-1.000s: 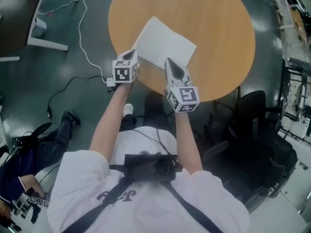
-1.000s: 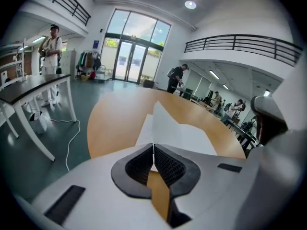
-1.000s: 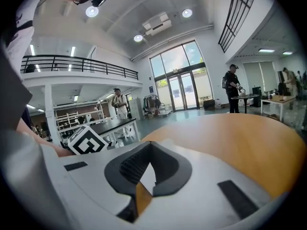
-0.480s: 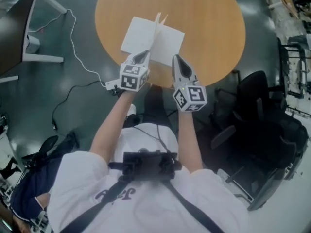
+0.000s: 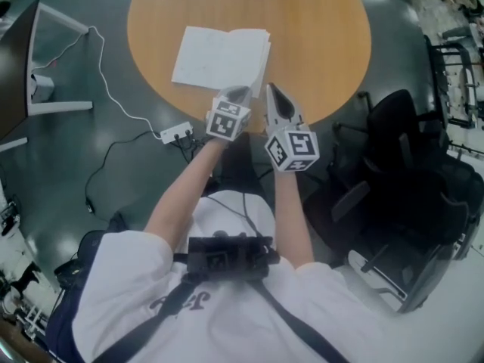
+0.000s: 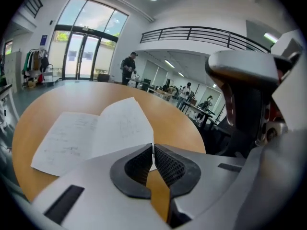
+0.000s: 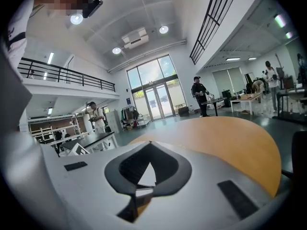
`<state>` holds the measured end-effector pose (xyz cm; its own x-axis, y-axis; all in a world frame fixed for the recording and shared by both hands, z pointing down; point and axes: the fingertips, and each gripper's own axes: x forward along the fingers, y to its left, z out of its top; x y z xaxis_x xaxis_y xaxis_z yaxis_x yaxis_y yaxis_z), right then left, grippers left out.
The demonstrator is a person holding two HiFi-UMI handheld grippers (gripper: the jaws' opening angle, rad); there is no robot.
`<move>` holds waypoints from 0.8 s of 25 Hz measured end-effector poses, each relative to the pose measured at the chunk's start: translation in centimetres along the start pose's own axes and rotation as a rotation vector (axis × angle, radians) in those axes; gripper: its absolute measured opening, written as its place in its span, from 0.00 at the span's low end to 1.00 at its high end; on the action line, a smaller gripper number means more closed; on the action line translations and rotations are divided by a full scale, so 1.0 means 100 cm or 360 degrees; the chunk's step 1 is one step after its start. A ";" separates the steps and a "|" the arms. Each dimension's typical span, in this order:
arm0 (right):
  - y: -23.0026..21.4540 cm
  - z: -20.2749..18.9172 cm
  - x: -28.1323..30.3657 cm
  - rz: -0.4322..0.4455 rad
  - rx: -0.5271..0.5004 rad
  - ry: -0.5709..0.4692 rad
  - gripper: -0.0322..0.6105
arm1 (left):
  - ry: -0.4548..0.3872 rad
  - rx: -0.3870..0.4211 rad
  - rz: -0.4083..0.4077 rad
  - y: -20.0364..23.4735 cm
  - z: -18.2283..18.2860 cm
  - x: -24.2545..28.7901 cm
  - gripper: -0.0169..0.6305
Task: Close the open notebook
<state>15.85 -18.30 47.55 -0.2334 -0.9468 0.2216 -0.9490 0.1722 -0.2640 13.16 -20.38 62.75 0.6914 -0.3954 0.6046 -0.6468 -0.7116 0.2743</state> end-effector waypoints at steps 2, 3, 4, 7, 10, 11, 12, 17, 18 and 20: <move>-0.003 0.000 0.000 -0.0018 0.0010 0.0008 0.08 | 0.0071 0.0027 -0.0011 -0.003 -0.012 0.012 0.07; -0.004 0.000 0.000 -0.0032 0.0014 0.0016 0.08 | 0.0105 0.0043 -0.0009 -0.003 -0.017 0.017 0.07; -0.006 0.000 0.000 -0.0043 0.0017 0.0024 0.08 | 0.0136 0.0058 -0.0003 -0.003 -0.022 0.022 0.07; -0.008 -0.004 0.001 -0.0046 0.0026 0.0043 0.08 | 0.0196 0.0078 0.0001 -0.002 -0.033 0.032 0.07; -0.008 -0.008 0.002 -0.0034 0.0037 0.0057 0.08 | 0.0189 0.0089 -0.0035 -0.007 -0.036 0.037 0.07; -0.006 -0.008 0.003 -0.0027 0.0036 0.0062 0.08 | 0.0189 0.0098 -0.0049 -0.009 -0.037 0.036 0.07; -0.005 -0.008 0.004 -0.0020 0.0035 0.0067 0.08 | 0.0195 0.0108 -0.0063 -0.011 -0.038 0.035 0.08; 0.005 -0.009 0.013 0.0012 0.0007 0.0091 0.08 | 0.0256 0.0098 -0.0112 -0.010 -0.051 0.022 0.23; 0.007 -0.009 0.015 0.0017 0.0008 0.0094 0.08 | 0.0262 0.0081 -0.0100 -0.006 -0.054 0.019 0.27; 0.009 -0.010 0.018 0.0021 0.0015 0.0107 0.08 | 0.0242 0.0048 -0.0042 0.008 -0.056 0.010 0.28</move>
<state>14.34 -19.56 48.68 -0.2598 -0.9240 0.2807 -0.9438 0.1815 -0.2763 11.52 -18.07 67.79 0.6498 -0.2855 0.7044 -0.6176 -0.7386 0.2703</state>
